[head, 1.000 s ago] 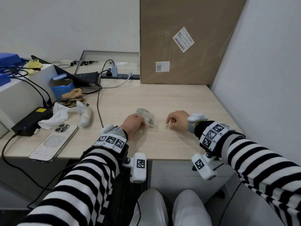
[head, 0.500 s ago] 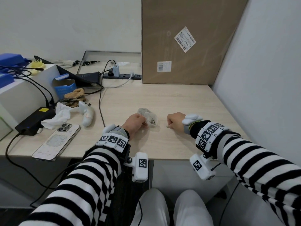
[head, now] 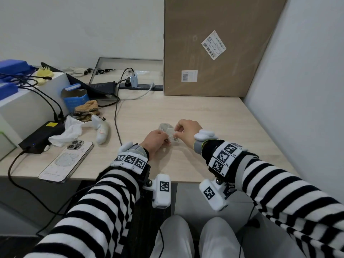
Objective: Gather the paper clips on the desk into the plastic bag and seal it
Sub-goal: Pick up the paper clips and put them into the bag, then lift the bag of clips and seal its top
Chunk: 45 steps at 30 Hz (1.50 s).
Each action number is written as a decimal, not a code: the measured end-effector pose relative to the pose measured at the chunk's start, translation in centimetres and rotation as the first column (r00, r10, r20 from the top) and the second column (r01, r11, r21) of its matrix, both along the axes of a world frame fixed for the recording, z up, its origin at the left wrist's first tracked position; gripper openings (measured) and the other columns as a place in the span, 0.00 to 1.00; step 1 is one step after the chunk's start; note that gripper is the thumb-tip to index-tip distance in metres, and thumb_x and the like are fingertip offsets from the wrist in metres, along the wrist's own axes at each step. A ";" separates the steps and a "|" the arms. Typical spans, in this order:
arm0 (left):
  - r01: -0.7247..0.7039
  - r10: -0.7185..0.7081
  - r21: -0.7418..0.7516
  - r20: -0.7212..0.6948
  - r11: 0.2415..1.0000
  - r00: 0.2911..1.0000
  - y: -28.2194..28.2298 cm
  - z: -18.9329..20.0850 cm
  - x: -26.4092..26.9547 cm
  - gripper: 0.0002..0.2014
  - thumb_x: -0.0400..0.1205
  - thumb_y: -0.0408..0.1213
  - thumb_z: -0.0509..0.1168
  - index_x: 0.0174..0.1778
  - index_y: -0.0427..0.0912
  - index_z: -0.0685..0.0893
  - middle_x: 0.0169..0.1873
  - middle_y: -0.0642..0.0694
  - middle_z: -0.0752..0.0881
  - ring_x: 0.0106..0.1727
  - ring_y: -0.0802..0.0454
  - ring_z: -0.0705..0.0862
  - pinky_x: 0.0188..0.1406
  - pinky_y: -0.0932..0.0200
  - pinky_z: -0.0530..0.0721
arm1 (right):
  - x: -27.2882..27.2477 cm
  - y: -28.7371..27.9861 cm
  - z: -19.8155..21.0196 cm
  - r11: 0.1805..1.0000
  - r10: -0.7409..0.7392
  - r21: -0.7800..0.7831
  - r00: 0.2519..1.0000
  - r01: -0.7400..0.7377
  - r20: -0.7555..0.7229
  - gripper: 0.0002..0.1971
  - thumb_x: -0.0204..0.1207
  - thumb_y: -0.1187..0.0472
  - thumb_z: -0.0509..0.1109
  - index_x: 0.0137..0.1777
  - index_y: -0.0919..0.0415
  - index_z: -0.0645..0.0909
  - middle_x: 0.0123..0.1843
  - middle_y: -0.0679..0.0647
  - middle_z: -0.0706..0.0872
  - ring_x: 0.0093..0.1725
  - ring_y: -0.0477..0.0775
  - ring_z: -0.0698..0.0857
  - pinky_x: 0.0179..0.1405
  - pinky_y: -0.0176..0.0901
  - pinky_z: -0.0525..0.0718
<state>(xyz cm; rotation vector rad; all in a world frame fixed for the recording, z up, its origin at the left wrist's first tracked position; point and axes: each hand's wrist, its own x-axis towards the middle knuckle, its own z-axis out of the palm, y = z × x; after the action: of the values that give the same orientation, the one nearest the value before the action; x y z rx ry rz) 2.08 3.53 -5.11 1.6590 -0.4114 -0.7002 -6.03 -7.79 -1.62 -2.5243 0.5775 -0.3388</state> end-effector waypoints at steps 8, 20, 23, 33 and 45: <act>0.034 -0.035 0.024 0.011 0.999 0.999 0.1 -0.2 0.5 0.09 0.79 0.32 0.61 0.32 0.41 0.78 0.30 0.42 0.80 0.33 0.46 0.79 0.32 0.58 0.76 | -1.0 1.1 -0.2 0.950 0.223 -0.205 0.972 -0.234 -0.075 0.10 0.76 0.55 0.70 0.54 0.58 0.83 0.57 0.55 0.84 0.58 0.56 0.79 0.55 0.45 0.75; 0.052 -0.052 0.003 0.015 0.999 0.999 0.2 -0.1 0.4 0.14 0.81 0.28 0.57 0.29 0.40 0.75 0.25 0.42 0.78 0.15 0.60 0.77 0.13 0.70 0.71 | 0.0 2.0 -0.5 0.922 0.169 -0.327 0.975 -0.207 -0.142 0.10 0.76 0.57 0.63 0.49 0.60 0.82 0.52 0.57 0.87 0.53 0.62 0.82 0.47 0.49 0.75; 0.039 -0.039 0.006 0.013 0.999 0.999 0.1 -0.1 0.4 0.13 0.81 0.27 0.56 0.29 0.39 0.76 0.27 0.42 0.80 0.21 0.56 0.79 0.15 0.69 0.73 | -0.1 1.7 -0.8 0.915 0.168 -0.351 0.979 -0.197 -0.112 0.09 0.77 0.59 0.61 0.50 0.60 0.82 0.51 0.56 0.87 0.53 0.62 0.82 0.48 0.49 0.74; 0.015 -0.015 0.004 0.000 1.000 1.000 0.1 -0.2 0.4 0.13 0.82 0.30 0.58 0.30 0.38 0.77 0.30 0.41 0.81 0.35 0.45 0.82 0.22 0.63 0.76 | -0.1 -0.5 -1.5 0.962 0.107 -0.250 0.994 -0.106 -0.007 0.13 0.82 0.54 0.61 0.52 0.61 0.84 0.54 0.57 0.85 0.57 0.61 0.79 0.56 0.54 0.78; 0.017 -0.015 -0.025 0.085 1.000 0.996 0.1 4.5 -0.8 0.08 0.83 0.34 0.56 0.38 0.43 0.75 0.35 0.47 0.81 0.36 0.53 0.82 0.31 0.63 0.75 | -2.1 -1.3 -0.2 0.971 0.076 -0.235 0.988 -0.043 0.133 0.08 0.75 0.53 0.71 0.46 0.56 0.88 0.62 0.52 0.79 0.64 0.55 0.74 0.62 0.48 0.73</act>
<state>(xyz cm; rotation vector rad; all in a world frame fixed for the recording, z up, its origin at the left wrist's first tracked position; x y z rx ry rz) 1.24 3.67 -0.63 1.6664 -0.4927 -0.6349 -8.10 -9.09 -1.81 -2.7051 0.4266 -0.5880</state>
